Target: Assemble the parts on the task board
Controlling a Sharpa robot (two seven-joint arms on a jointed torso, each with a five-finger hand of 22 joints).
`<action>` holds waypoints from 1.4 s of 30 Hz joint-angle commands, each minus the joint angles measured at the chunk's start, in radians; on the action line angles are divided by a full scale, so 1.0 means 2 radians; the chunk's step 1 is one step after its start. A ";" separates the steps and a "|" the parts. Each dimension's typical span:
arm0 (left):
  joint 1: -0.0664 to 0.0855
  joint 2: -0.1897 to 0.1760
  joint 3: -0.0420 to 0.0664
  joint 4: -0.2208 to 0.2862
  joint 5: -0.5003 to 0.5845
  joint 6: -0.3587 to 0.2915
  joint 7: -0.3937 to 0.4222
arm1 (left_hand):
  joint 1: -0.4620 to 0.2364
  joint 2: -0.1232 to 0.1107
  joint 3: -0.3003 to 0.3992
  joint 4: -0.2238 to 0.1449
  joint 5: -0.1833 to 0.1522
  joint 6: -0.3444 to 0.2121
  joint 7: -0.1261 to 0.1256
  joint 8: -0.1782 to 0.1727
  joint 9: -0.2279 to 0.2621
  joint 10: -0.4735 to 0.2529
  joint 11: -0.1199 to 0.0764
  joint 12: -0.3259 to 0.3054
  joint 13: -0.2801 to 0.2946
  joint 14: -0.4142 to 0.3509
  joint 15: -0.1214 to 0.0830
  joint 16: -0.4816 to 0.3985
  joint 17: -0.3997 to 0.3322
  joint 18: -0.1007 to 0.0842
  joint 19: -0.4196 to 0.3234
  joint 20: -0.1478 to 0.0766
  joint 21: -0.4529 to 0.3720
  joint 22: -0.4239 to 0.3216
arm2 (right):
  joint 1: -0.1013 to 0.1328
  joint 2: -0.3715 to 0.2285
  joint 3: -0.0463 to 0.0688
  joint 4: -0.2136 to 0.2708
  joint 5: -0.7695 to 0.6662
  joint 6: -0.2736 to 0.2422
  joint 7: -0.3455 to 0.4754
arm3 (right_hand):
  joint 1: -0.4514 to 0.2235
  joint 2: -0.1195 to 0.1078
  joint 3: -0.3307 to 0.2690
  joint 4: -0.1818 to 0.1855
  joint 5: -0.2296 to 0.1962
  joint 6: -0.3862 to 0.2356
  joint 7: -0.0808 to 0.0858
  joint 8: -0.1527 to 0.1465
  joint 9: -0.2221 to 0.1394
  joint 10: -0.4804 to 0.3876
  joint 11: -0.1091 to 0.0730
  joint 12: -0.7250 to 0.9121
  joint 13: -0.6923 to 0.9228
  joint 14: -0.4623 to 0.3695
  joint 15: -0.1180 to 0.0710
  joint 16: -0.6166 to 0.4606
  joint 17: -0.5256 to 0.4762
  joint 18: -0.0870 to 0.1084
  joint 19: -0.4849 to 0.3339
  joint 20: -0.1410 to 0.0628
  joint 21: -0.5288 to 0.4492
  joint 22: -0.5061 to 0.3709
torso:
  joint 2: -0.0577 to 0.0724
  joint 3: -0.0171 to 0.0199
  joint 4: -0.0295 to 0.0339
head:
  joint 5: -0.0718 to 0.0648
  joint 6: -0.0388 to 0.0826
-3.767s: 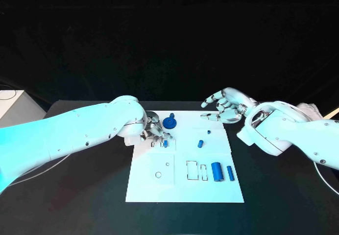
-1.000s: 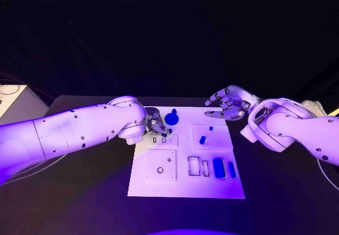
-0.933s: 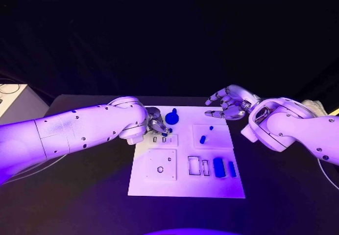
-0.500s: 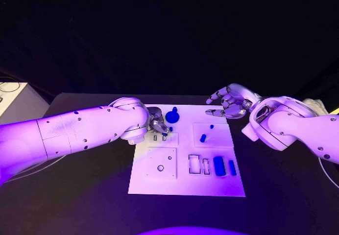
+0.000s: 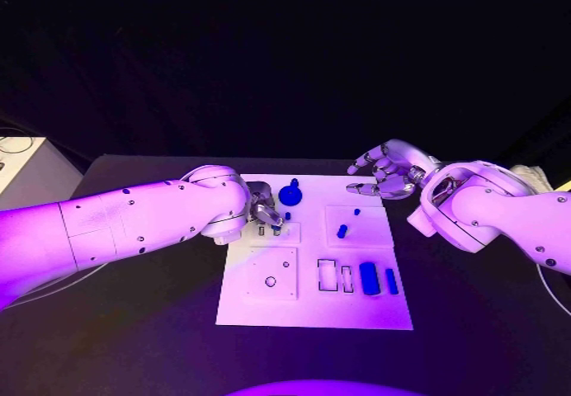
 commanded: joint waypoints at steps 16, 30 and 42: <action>-0.001 -0.003 0.000 0.008 0.001 0.020 0.000 | 0.002 0.005 0.088 -0.089 0.003 0.013 -0.008 0.001 0.001 0.003 0.000 0.002 0.001 0.052 -0.003 0.003 0.130 -0.005 0.004 0.001 0.003 0.001 | -0.001 0.001 0.000 -0.001 -0.003 0.010 0.002 | -0.004 -0.002 0.003 0.000 0.003 -0.004 0.000 0.002 -0.001 -0.004 0.000 -0.003 0.069 0.046 -0.002 -0.002 0.110 0.007 0.015 -0.001 -0.003 0.082 | 0.000 -0.0001 0.0001 | 0.001 -0.001; -0.002 -0.003 0.000 0.007 0.003 0.022 -0.002 | 0.001 0.004 0.089 -0.089 0.003 0.014 -0.008 0.001 0.001 0.004 0.000 0.001 0.000 0.052 -0.003 0.002 0.130 -0.005 0.005 0.000 0.003 0.001 | -0.001 0.001 0.000 -0.001 -0.004 0.012 0.002 | -0.004 -0.003 0.004 0.000 0.005 -0.005 0.000 0.003 -0.001 -0.004 0.000 -0.003 0.069 0.046 -0.002 -0.002 0.110 0.007 0.015 -0.001 -0.003 0.082 | 0.000 0.0003 0.0002 | 0.001 -0.003; -0.002 -0.002 -0.001 0.004 0.002 0.034 -0.006 | 0.001 0.005 0.089 -0.089 0.004 0.014 -0.008 0.001 0.001 0.003 0.000 0.001 -0.001 0.052 -0.003 0.002 0.130 -0.006 0.006 0.000 0.003 0.003 | -0.001 0.000 0.000 -0.001 -0.004 0.014 0.001 | -0.005 -0.002 0.004 0.000 0.005 -0.005 0.000 0.003 -0.001 -0.004 0.000 -0.003 0.069 0.046 -0.002 -0.003 0.110 0.007 0.015 -0.001 -0.004 0.082 | 0.000 0.0001 -0.0003 | 0.001 -0.006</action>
